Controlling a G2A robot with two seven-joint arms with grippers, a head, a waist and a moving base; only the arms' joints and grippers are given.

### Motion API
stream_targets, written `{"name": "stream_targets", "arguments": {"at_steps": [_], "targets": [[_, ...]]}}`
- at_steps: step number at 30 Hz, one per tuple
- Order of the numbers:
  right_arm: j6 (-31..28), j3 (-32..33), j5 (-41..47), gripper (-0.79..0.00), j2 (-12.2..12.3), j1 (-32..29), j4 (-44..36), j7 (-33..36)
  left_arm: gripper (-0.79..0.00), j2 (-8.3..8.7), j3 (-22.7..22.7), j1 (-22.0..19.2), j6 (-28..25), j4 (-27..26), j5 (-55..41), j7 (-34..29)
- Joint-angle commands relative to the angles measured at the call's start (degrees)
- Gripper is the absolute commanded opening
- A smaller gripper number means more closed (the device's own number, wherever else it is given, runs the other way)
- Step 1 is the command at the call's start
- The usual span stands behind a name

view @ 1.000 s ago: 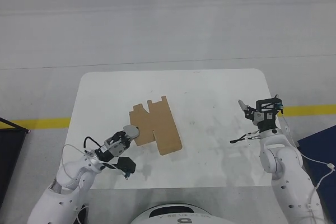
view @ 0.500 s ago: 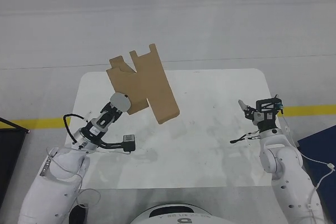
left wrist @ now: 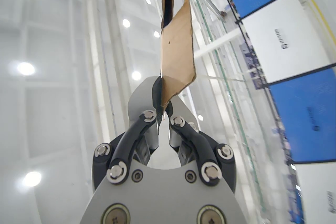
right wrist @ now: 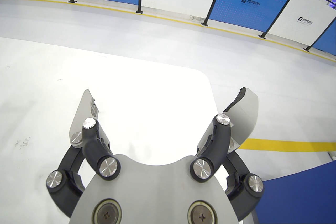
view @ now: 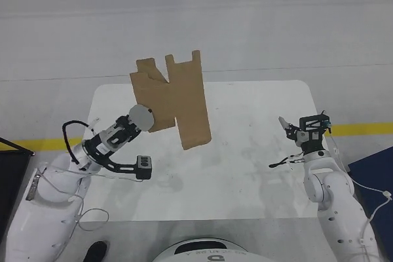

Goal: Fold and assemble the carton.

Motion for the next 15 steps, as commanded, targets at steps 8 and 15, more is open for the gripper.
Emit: {"name": "stream_targets", "arguments": {"at_steps": [8,15], "targets": [[0.00,0.00,0.00,0.000,0.00,0.00,0.00,0.00,-0.785,0.71,-4.14,-1.03,7.61,-2.04,0.00,11.72],[0.00,0.00,0.00,0.000,0.00,0.00,0.00,0.00,-0.785,0.71,-4.14,-1.03,7.61,-2.04,0.00,11.72]]}}
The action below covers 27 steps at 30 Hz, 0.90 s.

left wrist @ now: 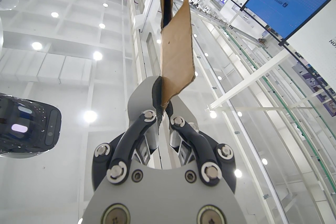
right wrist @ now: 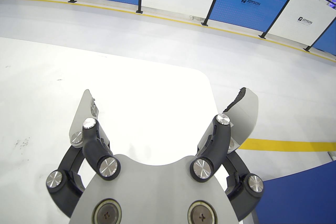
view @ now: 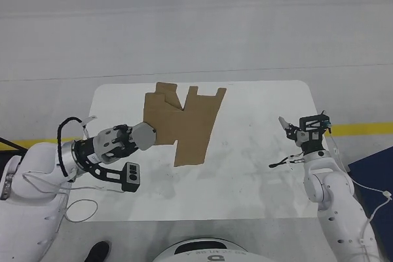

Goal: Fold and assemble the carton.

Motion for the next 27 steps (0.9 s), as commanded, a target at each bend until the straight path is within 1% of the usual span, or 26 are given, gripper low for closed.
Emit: {"name": "stream_targets", "arguments": {"at_steps": [1,2,3,5,6,7,8,10,13,14,16,19,21,23,27], "targets": [[0.00,0.00,0.00,0.000,0.00,0.00,0.00,0.00,-0.785,-0.02,0.01,0.08,-0.45,0.24,-0.22,-0.33],[0.00,0.00,0.00,0.000,0.00,0.00,0.00,0.00,-0.785,-0.15,0.87,0.98,-3.38,1.54,-3.42,-1.82],[0.00,0.00,0.00,0.000,0.00,0.00,0.00,0.00,-0.785,-0.32,2.41,2.02,-7.39,2.62,-10.65,-3.18],[0.00,0.00,0.00,0.000,0.00,0.00,0.00,0.00,-0.785,-0.54,3.65,2.30,-14.60,4.16,-27.49,-4.12],[0.00,0.00,0.00,0.000,0.00,0.00,0.00,0.00,-0.785,-0.61,3.98,2.54,-19.81,5.41,-36.32,-4.11],[0.00,0.00,0.00,0.000,0.00,0.00,0.00,0.00,-0.785,-0.60,4.10,2.34,-25.66,5.91,-44.79,-2.79],[0.00,0.00,0.00,0.000,0.00,0.00,0.00,0.00,-0.785,-0.55,3.18,1.75,-29.52,6.78,-50.32,-2.06],[0.00,0.00,0.00,0.000,0.00,0.00,0.00,0.00,-0.785,-0.31,2.33,1.46,-37.39,8.21,-55.52,-0.31],[0.00,0.00,0.00,0.000,0.00,0.00,0.00,0.00,-0.785,-0.54,2.82,1.65,-45.19,10.04,-66.93,-0.71],[0.00,0.00,0.00,0.000,0.00,0.00,0.00,0.00,-0.785,-0.64,2.96,1.73,-47.09,10.81,-70.15,-1.40],[0.00,0.00,0.00,0.000,0.00,0.00,0.00,0.00,-0.785,-1.09,4.88,2.22,-52.71,11.34,-81.56,-1.32],[0.00,0.00,0.00,0.000,0.00,0.00,0.00,0.00,-0.785,-1.42,8.19,2.77,-59.91,11.43,-88.98,-2.04],[0.00,0.00,0.00,0.000,0.00,0.00,0.00,0.00,-0.785,-1.68,10.98,3.45,-63.28,11.47,-92.10,-2.28],[0.00,0.00,0.00,0.000,0.00,0.00,0.00,0.00,-0.785,-1.75,13.71,3.43,-67.77,10.57,-91.95,-1.64],[0.00,0.00,0.00,0.000,0.00,0.00,0.00,0.00,-0.785,-1.76,13.93,3.38,-68.12,10.53,-91.92,-1.39]]}}
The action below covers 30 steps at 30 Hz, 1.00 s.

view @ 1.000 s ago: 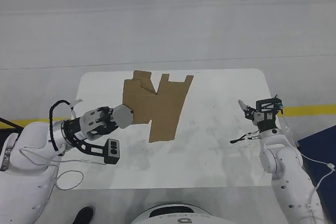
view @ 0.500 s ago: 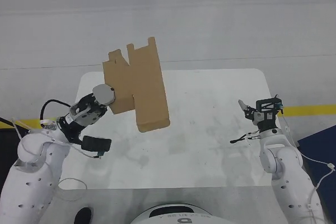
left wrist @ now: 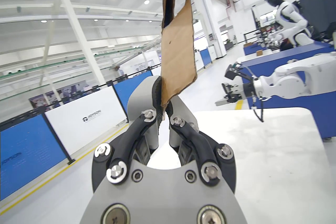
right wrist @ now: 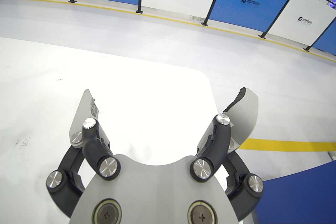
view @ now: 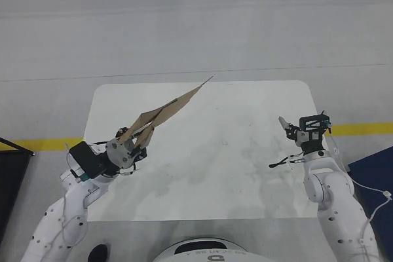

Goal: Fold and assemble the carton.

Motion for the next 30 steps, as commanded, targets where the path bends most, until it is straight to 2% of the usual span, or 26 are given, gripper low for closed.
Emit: {"name": "stream_targets", "arguments": {"at_steps": [1,10,11,14,17,23,28,30], "targets": [[0.00,0.00,0.00,0.000,0.00,0.00,0.00,0.00,-0.785,0.00,-0.09,0.01,0.27,0.03,-0.02,-0.04],[0.00,0.00,0.00,0.000,0.00,0.00,0.00,0.00,-0.785,-0.08,0.51,0.25,-0.22,0.08,-1.19,-0.25],[0.00,0.00,0.00,0.000,0.00,0.00,0.00,0.00,-0.785,-0.28,2.13,0.80,-2.15,0.54,-4.60,-0.68],[0.00,0.00,0.00,0.000,0.00,0.00,0.00,0.00,-0.785,-0.73,7.53,1.08,-13.21,3.37,-18.56,-6.40],[0.00,0.00,0.00,0.000,0.00,0.00,0.00,0.00,-0.785,-1.24,11.65,0.11,-18.27,4.92,-32.99,-11.88],[0.00,0.00,0.00,0.000,0.00,0.00,0.00,0.00,-0.785,-1.64,16.60,-0.79,-21.90,5.32,-55.88,-21.01],[0.00,0.00,0.00,0.000,0.00,0.00,0.00,0.00,-0.785,-1.73,17.95,-0.82,-23.39,5.40,-64.30,-25.79],[0.00,0.00,0.00,0.000,0.00,0.00,0.00,0.00,-0.785,-1.68,17.37,-1.35,-23.59,5.48,-63.98,-27.98]]}}
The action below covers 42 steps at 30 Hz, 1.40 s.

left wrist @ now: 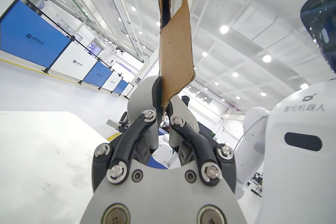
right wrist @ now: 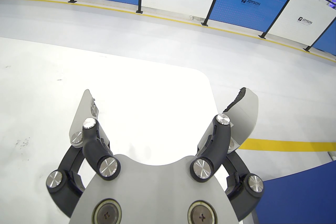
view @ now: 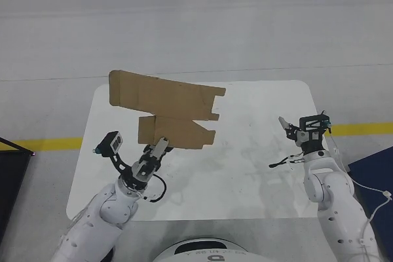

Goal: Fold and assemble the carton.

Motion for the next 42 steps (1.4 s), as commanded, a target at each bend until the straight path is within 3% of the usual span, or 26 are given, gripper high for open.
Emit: {"name": "stream_targets", "arguments": {"at_steps": [1,3,5,8,10,12,17,23,26,29,32,37,42], "targets": [[0.00,0.00,0.00,0.000,0.00,0.00,0.00,0.00,-0.785,0.01,-0.75,-0.29,-0.02,0.03,0.97,-1.24],[0.00,0.00,0.00,0.000,0.00,0.00,0.00,0.00,-0.785,-0.08,-1.80,-0.61,0.24,-0.22,2.96,-1.55],[0.00,0.00,0.00,0.000,0.00,0.00,0.00,0.00,-0.785,-0.09,-4.08,-1.46,1.12,-0.73,11.07,-2.24],[0.00,0.00,0.00,0.000,0.00,0.00,0.00,0.00,-0.785,-0.26,-7.65,-1.97,4.33,-1.94,27.93,0.84],[0.00,0.00,0.00,0.000,0.00,0.00,0.00,0.00,-0.785,-0.15,-10.14,-3.30,7.03,-2.81,44.10,3.55],[0.00,0.00,0.00,0.000,0.00,0.00,0.00,0.00,-0.785,0.01,-11.18,-3.99,9.77,-2.15,58.00,9.68],[0.00,0.00,0.00,0.000,0.00,0.00,0.00,0.00,-0.785,1.24,-13.29,-6.60,23.21,-0.52,91.02,25.46],[0.00,0.00,0.00,0.000,0.00,0.00,0.00,0.00,-0.785,2.88,-17.14,-8.80,39.28,-0.23,114.84,35.86],[0.00,0.00,0.00,0.000,0.00,0.00,0.00,0.00,-0.785,3.48,-18.98,-9.05,46.73,-2.51,121.93,40.32],[0.00,0.00,0.00,0.000,0.00,0.00,0.00,0.00,-0.785,4.15,-19.95,-9.66,55.26,-5.49,128.51,49.90],[0.00,0.00,0.00,0.000,0.00,0.00,0.00,0.00,-0.785,4.54,-21.07,-9.64,60.99,-6.46,131.28,53.86],[0.00,0.00,0.00,0.000,0.00,0.00,0.00,0.00,-0.785,4.88,-23.74,-9.25,65.90,-8.44,131.61,53.84],[0.00,0.00,0.00,0.000,0.00,0.00,0.00,0.00,-0.785,5.16,-29.61,-10.52,67.99,-9.24,127.83,50.11]]}}
